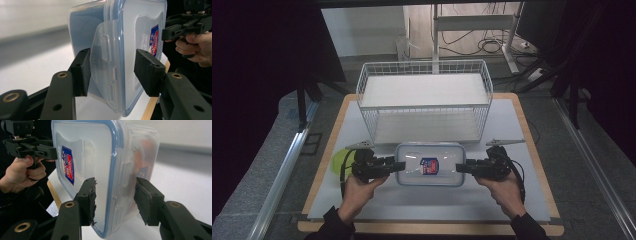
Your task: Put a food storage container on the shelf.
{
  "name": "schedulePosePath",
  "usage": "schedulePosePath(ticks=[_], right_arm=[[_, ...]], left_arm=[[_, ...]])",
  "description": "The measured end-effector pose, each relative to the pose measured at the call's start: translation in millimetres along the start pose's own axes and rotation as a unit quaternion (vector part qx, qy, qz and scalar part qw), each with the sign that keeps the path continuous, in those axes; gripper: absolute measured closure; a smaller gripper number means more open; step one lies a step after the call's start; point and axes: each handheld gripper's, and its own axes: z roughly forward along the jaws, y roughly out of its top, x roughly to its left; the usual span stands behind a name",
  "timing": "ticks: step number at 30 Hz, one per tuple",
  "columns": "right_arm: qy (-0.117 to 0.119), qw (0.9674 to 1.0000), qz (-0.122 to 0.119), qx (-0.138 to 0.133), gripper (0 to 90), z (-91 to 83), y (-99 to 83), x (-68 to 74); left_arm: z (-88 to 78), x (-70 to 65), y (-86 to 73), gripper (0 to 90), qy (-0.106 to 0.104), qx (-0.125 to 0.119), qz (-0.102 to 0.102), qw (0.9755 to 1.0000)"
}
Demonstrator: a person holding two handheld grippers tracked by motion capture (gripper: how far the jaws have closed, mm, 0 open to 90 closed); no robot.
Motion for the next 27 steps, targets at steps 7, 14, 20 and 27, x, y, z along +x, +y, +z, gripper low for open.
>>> schedulePosePath(ticks=[7, 14, 20, 27], right_arm=[[0.003, 0.9998, -0.011, -0.017, 52.9, -6.4, 24.6, 5.8], [-0.001, 0.9995, -0.02, -0.023, 52.9, -10.2, 47.8, 11.9], [0.001, 0.9991, -0.025, -0.033, 52.8, -12.8, 68.4, 16.1], [0.003, 0.9983, -0.033, -0.048, 52.8, -18.5, 93.8, 25.4]], left_arm=[[-9.7, -3.8, 26.9, 48.4, 0.003, -0.011, 0.014, 0.9998], [-14.7, -1.4, 43.9, 48.6, -0.002, -0.02, 0.007, 0.9998], [-23.6, -2.4, 64.4, 48.6, 0.0, -0.029, 0.005, 0.9996], [-35.7, -5.7, 86.8, 48.9, 0.002, -0.037, 0.012, 0.9992]])
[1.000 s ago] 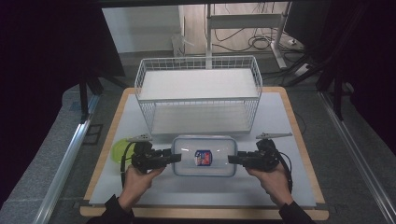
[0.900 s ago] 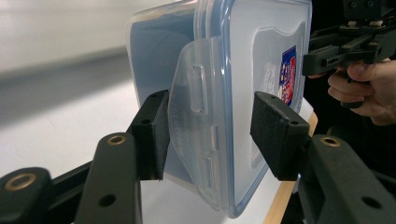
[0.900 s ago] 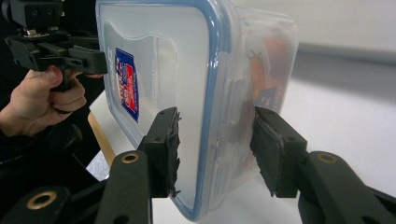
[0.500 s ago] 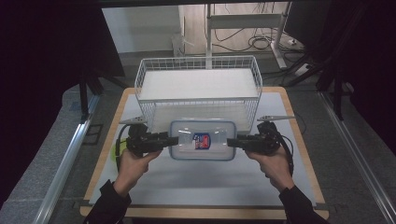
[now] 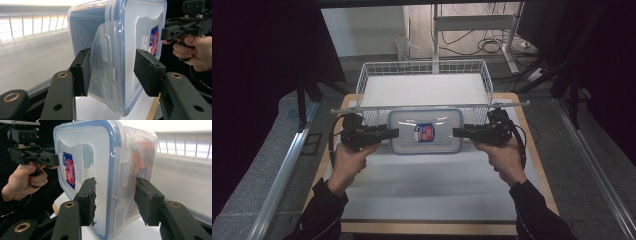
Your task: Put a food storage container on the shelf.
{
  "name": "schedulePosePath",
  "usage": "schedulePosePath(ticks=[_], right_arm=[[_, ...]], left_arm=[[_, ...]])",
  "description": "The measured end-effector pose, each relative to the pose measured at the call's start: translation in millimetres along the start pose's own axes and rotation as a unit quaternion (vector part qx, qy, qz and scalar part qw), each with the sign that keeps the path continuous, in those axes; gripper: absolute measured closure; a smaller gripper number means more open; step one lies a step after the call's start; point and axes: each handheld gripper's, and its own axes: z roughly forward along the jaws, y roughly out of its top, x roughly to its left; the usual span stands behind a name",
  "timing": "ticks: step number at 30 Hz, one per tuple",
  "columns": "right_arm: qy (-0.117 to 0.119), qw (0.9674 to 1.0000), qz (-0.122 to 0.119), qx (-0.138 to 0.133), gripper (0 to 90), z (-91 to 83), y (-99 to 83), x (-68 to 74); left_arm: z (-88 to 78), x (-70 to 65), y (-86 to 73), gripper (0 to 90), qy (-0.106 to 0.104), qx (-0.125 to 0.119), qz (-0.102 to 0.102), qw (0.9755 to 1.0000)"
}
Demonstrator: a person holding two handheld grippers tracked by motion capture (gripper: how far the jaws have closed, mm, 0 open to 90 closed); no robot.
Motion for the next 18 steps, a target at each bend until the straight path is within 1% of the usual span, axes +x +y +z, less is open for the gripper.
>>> schedulePosePath(ticks=[3, 7, 12, 14, 18], right_arm=[[0.003, 1.0, -0.002, -0.006, 52.9, -1.8, 12.0, 3.8], [0.007, 0.9999, -0.001, -0.014, 52.9, -2.4, 28.0, 5.4], [0.01, 0.9996, -0.001, -0.026, 52.9, -1.9, 45.2, 3.6], [0.011, 0.9995, 0.001, -0.031, 52.9, -2.2, 51.0, 2.4], [0.012, 0.9992, 0.005, -0.039, 52.9, -1.3, 62.0, -1.2]], left_arm=[[-4.7, -1.0, 11.4, 48.9, 0.0, -0.004, 0.003, 1.0], [-9.0, -1.6, 27.2, 48.9, 0.003, -0.006, 0.005, 1.0], [-11.7, -0.4, 47.2, 49.1, 0.005, -0.007, 0.007, 0.9999], [-11.9, 2.0, 54.9, 49.6, 0.0, -0.008, 0.008, 0.9999], [-9.4, 6.9, 67.9, 49.8, -0.001, -0.008, 0.01, 0.9999]])
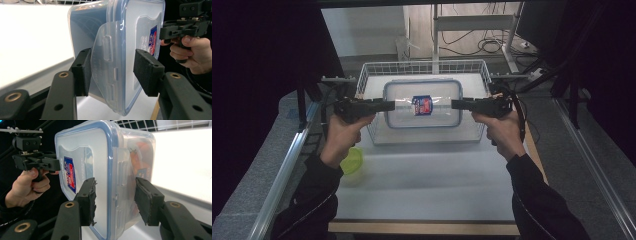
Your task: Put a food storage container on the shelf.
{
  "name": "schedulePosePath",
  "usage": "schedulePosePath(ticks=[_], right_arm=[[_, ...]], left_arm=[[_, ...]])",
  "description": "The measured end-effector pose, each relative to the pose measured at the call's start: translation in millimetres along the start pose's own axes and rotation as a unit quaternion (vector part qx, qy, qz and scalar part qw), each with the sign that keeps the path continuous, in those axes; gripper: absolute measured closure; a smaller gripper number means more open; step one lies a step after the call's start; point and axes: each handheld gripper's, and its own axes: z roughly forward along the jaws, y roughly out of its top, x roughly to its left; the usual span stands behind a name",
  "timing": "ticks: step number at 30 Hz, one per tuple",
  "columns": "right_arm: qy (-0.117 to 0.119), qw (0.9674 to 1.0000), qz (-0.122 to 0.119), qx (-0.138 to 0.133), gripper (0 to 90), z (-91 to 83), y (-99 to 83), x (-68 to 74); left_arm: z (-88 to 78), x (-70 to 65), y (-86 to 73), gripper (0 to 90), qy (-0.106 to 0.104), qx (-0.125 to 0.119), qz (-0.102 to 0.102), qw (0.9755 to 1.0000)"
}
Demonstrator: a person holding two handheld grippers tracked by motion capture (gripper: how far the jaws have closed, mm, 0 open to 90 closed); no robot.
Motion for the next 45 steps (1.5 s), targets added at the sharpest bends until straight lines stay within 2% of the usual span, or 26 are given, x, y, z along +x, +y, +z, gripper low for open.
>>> schedulePosePath(ticks=[10, 19, 23, 30, 33, 35, 37, 40, 43, 45], right_arm=[[-0.004, 0.9999, 0.007, -0.015, 52.8, 7.3, 26.5, -10.6], [-0.016, 0.9996, 0.015, -0.018, 52.8, 17.8, 48.5, -21.2], [-0.019, 0.9994, 0.019, -0.02, 52.8, 22.1, 52.4, -27.3], [-0.012, 0.9987, 0.045, -0.021, 52.6, 30.4, 51.8, -41.2], [-0.012, 0.9982, 0.055, -0.021, 52.4, 33.1, 49.7, -46.9], [-0.009, 0.9979, 0.06, -0.025, 52.3, 34.0, 48.1, -49.4], [-0.009, 0.9976, 0.062, -0.031, 52.0, 34.4, 47.5, -51.2], [-0.012, 0.9975, 0.058, -0.037, 51.4, 35.6, 47.6, -51.4], [-0.012, 0.9974, 0.055, -0.045, 51.2, 35.9, 45.6, -52.8], [-0.01, 0.9972, 0.055, -0.05, 51.0, 36.2, 44.8, -53.0]], left_arm=[[6.6, 15.6, 27.6, 49.8, -0.003, -0.006, -0.008, 0.9999], [16.4, 35.7, 40.9, 49.7, -0.009, -0.01, -0.022, 0.9997], [20.8, 42.4, 45.4, 49.4, -0.006, -0.01, -0.028, 0.9995], [27.5, 48.6, 50.2, 49.1, 0.004, -0.011, -0.038, 0.9992], [30.7, 51.6, 49.5, 49.0, 0.007, -0.002, -0.038, 0.9992], [31.7, 53.1, 47.5, 49.2, 0.001, -0.012, -0.042, 0.999], [32.5, 53.0, 46.2, 49.0, 0.004, -0.016, -0.038, 0.9991], [33.6, 50.4, 45.1, 46.8, 0.017, -0.015, -0.019, 0.9996], [33.5, 48.9, 43.8, 46.1, 0.02, -0.014, -0.005, 0.9997], [33.6, 47.6, 42.8, 45.8, 0.022, -0.015, -0.004, 0.9996]])
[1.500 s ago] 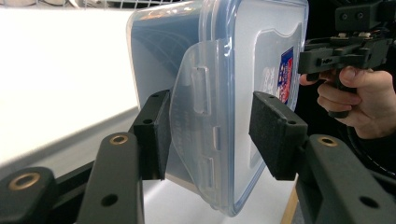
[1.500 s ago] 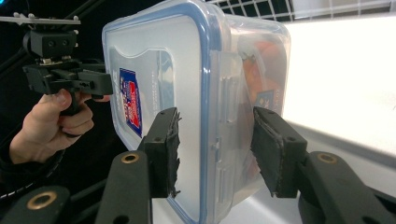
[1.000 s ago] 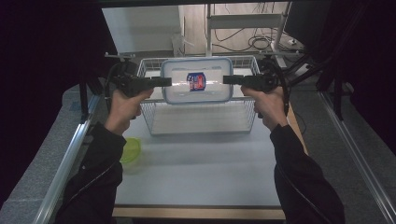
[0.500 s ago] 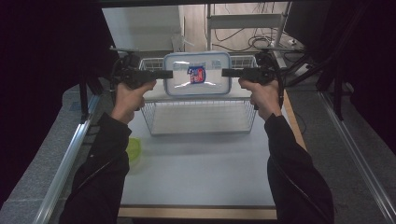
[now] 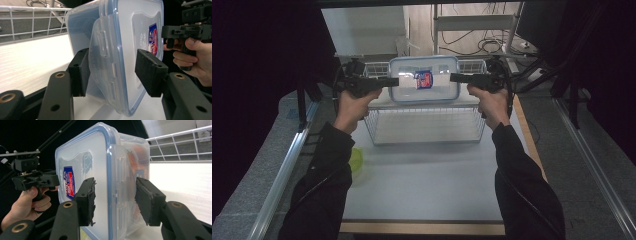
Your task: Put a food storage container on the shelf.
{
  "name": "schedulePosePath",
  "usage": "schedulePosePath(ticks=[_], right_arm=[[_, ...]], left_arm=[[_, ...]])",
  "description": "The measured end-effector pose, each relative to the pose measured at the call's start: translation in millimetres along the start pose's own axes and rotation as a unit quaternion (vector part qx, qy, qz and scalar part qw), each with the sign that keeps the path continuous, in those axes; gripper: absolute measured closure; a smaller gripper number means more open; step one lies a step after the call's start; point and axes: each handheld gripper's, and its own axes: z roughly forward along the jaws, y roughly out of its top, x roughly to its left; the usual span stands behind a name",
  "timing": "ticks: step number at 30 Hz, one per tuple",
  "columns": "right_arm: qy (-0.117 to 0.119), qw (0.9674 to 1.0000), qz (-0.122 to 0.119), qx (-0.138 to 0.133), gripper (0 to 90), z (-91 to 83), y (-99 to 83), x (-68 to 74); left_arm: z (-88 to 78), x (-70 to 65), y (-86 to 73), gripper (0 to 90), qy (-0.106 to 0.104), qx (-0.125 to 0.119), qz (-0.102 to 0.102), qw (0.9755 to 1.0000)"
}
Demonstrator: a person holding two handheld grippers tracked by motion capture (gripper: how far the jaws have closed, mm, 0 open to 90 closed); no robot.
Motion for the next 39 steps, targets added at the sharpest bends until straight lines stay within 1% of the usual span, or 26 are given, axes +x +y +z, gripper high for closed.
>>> schedulePosePath(ticks=[3, 4, 6, 7, 8, 9, 10, 13, 14, 15, 18, 19, 21, 22, 24, 27, 28, 29, 31, 32, 33, 34, 36, 37, 38, 39], right_arm=[[-0.007, 0.9999, -0.008, -0.004, 50.2, 0.7, -0.2, 0.5], [-0.015, 0.9998, -0.015, -0.006, 50.1, 1.0, -0.2, 1.8], [-0.039, 0.9985, -0.038, -0.002, 51.8, 1.7, -0.9, 6.3], [-0.041, 0.9979, -0.05, 0.0, 51.0, 2.8, -1.6, 8.4], [-0.054, 0.9969, -0.057, 0.002, 50.5, 3.8, -2.4, 10.5], [-0.061, 0.9963, -0.061, 0.004, 50.4, 4.5, -2.9, 10.7], [-0.062, 0.9963, -0.06, 0.005, 50.2, 5.9, -3.7, 10.3], [-0.053, 0.9975, -0.048, 0.002, 49.6, 8.8, -6.5, 5.5], [-0.05, 0.9978, -0.044, 0.003, 49.6, 9.0, -7.1, 4.2], [-0.047, 0.9981, -0.04, 0.001, 49.9, 9.3, -7.7, 3.2], [-0.049, 0.998, -0.039, 0.002, 50.1, 8.9, -8.8, 2.0], [-0.051, 0.9979, -0.04, 0.002, 50.0, 8.7, -8.9, 1.8], [-0.04, 0.9987, -0.028, -0.011, 50.9, 6.7, -8.5, 0.6], [-0.037, 0.9989, -0.026, -0.01, 51.3, 5.9, -8.0, 0.6], [-0.049, 0.9981, -0.038, -0.004, 51.4, 5.9, -8.0, 2.1], [-0.048, 0.9979, -0.043, -0.007, 51.0, 4.8, -9.7, 2.5], [-0.049, 0.9977, -0.045, -0.01, 51.0, 4.0, -10.2, 2.4], [-0.051, 0.9974, -0.049, -0.013, 51.5, 2.4, -10.9, 2.4], [-0.053, 0.9969, -0.056, -0.013, 53.5, -0.7, -11.9, 2.4], [-0.052, 0.9969, -0.059, -0.012, 55.2, -2.3, -12.8, 2.8], [-0.051, 0.9968, -0.061, -0.009, 57.3, -4.4, -14.0, 3.7], [-0.052, 0.9964, -0.066, -0.008, 61.9, -6.8, -15.9, 5.7], [-0.055, 0.995, -0.083, -0.003, 68.8, -10.2, -19.4, 9.0], [-0.061, 0.9936, -0.095, 0.001, 73.4, -11.8, -21.8, 11.0], [-0.067, 0.9917, -0.109, 0.004, 78.8, -12.5, -24.8, 13.1], [-0.068, 0.9906, -0.118, 0.009, 81.1, -12.6, -26.4, 13.6]], left_arm=[[0.7, -1.0, -0.3, 44.8, 0.006, 0.002, 0.004, 1.0], [1.1, -1.5, -0.2, 44.2, 0.009, 0.005, 0.007, 0.9999], [2.3, -2.3, 0.0, 42.3, 0.016, 0.011, 0.014, 0.9997], [3.7, -2.4, -0.1, 40.0, 0.022, 0.016, 0.015, 0.9995], [4.5, -1.5, -0.4, 37.5, 0.022, 0.017, 0.013, 0.9995], [4.5, -1.5, -0.4, 36.4, 0.022, 0.017, 0.013, 0.9995], [5.5, 2.4, -1.2, 36.3, 0.012, 0.013, 0.004, 0.9998], [6.5, 5.9, -0.7, 35.8, 0.009, 0.009, -0.005, 0.9999], [6.9, 6.4, -0.1, 35.5, 0.011, 0.008, -0.009, 0.9999], [7.1, 7.4, 0.8, 35.0, 0.013, 0.01, -0.007, 0.9998], [8.7, 8.2, 2.4, 30.6, 0.023, 0.011, -0.015, 0.9996], [8.9, 7.9, 2.3, 28.6, 0.037, 0.005, -0.005, 0.9993], [9.4, 6.3, 2.6, 24.4, 0.063, 0.008, 0.013, 0.9979], [9.4, 6.4, 2.8, 21.0, 0.068, 0.008, 0.013, 0.9976], [8.1, 5.7, 2.9, 19.7, 0.076, 0.007, 0.018, 0.9969], [3.3, 0.6, 1.2, 19.0, 0.072, -0.006, 0.03, 0.9969], [3.3, 0.6, 1.2, 20.2, 0.072, -0.006, 0.03, 0.9969], [-2.0, -6.5, -1.6, 23.0, 0.073, -0.015, 0.049, 0.996], [-8.0, -15.3, -6.0, 29.4, 0.076, -0.022, 0.071, 0.9943], [-10.6, -19.8, -9.1, 34.6, 0.077, -0.024, 0.081, 0.9934], [-13.2, -25.9, -13.7, 41.1, 0.088, -0.027, 0.091, 0.9915], [-14.7, -28.8, -16.9, 50.5, 0.094, -0.026, 0.1, 0.9902], [-17.7, -35.9, -26.3, 62.4, 0.105, -0.022, 0.12, 0.9869], [-17.7, -35.9, -26.3, 68.4, 0.105, -0.022, 0.12, 0.9869], [-18.1, -39.0, -35.0, 74.6, 0.101, -0.015, 0.125, 0.987], [-16.4, -38.9, -38.8, 77.1, 0.097, -0.01, 0.124, 0.9875]])
